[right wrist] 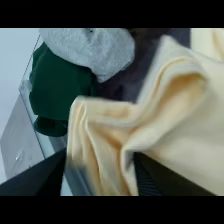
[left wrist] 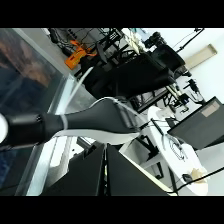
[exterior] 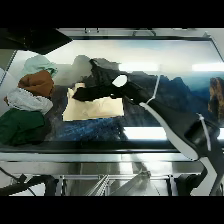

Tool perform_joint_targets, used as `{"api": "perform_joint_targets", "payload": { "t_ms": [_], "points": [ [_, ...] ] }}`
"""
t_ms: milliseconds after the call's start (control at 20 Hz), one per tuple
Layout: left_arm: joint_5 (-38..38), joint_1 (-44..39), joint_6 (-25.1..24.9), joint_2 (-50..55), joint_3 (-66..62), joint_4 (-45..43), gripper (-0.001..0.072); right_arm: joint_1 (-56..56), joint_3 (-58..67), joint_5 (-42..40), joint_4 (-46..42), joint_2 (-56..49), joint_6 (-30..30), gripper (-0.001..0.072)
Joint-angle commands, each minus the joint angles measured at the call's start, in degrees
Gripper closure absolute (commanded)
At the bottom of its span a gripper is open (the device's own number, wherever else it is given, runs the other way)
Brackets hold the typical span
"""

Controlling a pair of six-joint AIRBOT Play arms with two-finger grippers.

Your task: Fold the shirts.

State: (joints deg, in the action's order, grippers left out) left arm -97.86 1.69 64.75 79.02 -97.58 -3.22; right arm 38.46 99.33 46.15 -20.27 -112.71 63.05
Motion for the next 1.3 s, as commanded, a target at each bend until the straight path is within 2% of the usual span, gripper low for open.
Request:
{"api": "perform_joint_targets", "payload": {
  "t_ms": [0,50,150,300,400,500,650,700,750,800,900,1050,1200,1250],
  "points": [
    [0.2,0.0,-2.7,-5.0,8.2,0.3,0.0689,1.6,7.7,7.5,-0.5,-5.4,-0.4,0.0346],
    [0.2,0.0,-3.4,-5.6,10.0,0.3,0.0689,0.2,7.7,10.5,-1.4,-4.6,-0.4,0.0455],
    [0.6,0.0,-4.6,-6.7,13.2,0.3,0.0689,-3.9,7.7,17.5,-5.4,-2.6,2.1,0.0404],
    [0.6,0.0,-5.4,-7.3,16.4,0.3,0.0689,-12.1,7.5,27.3,-15.0,0.3,9.2,0.0415],
    [0.6,0.0,-5.4,-7.3,17.2,0.3,0.0689,-18.2,7.2,33.4,-20.5,2.2,12.1,0.0482],
    [0.4,0.0,-5.4,-7.3,17.6,0.2,0.0689,-24.0,4.9,36.6,-26.0,5.0,14.4,0.0482],
    [0.3,0.0,-5.6,-7.3,17.6,0.2,0.0689,-31.5,-5.2,33.4,-29.9,11.5,14.1,0.048],
    [0.4,0.0,-6.4,-7.3,17.6,0.2,0.0689,-33.2,-10.0,29.8,-29.7,13.1,13.7,0.0393],
    [0.4,0.0,-6.6,-7.3,17.6,0.2,0.0689,-33.9,-14.0,26.5,-28.6,13.7,13.5,0.0122],
    [0.5,0.0,-6.7,-7.3,17.6,0.2,0.0689,-34.1,-17.7,23.2,-26.6,13.4,12.3,0.0013],
    [0.5,0.0,-6.7,-7.3,17.6,0.3,0.0689,-33.0,-22.0,19.1,-20.4,11.1,8.3,0.0012],
    [0.5,0.0,-6.7,-7.3,17.6,0.3,0.0689,-29.5,-22.4,18.3,-9.6,5.8,2.3,0.0013],
    [1.0,0.0,-6.7,-7.3,17.6,0.2,0.069,-25.0,-22.3,15.0,-4.7,1.9,1.2,0.0016],
    [1.0,0.0,-6.8,-7.3,17.6,0.2,0.0689,-23.9,-22.0,14.8,-3.8,1.2,1.2,0.0166]
  ]
}}
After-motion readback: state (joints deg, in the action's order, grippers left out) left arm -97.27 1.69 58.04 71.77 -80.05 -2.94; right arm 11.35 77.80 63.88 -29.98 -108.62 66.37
